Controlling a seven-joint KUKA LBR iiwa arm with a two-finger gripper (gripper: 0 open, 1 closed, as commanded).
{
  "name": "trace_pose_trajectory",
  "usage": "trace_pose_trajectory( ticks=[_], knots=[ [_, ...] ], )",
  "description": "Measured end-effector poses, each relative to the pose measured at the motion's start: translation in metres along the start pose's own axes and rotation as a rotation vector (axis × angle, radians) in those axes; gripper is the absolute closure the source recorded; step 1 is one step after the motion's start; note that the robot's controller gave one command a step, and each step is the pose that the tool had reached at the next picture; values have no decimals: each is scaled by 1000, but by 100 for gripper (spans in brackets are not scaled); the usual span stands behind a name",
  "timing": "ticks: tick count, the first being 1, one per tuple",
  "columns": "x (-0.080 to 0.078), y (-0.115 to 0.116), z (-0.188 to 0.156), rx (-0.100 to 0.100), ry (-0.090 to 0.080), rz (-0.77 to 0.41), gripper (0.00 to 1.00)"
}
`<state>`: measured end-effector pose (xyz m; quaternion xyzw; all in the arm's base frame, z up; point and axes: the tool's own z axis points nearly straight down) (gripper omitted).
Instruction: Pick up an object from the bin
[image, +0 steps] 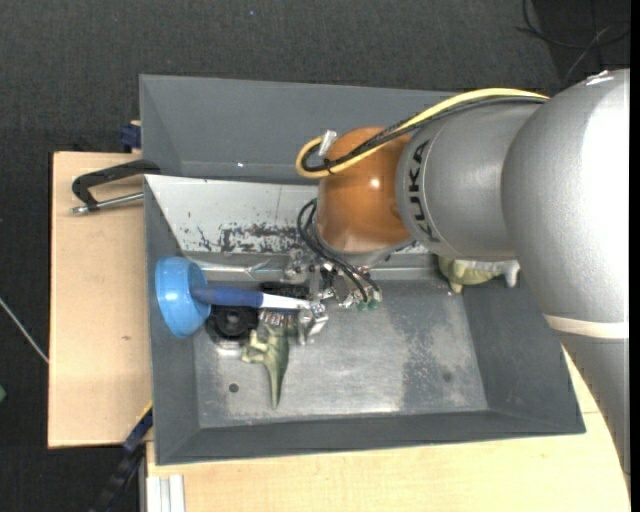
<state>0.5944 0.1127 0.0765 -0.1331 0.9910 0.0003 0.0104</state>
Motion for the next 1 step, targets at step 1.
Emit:
trace_pose_trajectory(
  ticks=[1],
  knots=[
    [19,-4,-159,-1,8,27,100]
  ],
)
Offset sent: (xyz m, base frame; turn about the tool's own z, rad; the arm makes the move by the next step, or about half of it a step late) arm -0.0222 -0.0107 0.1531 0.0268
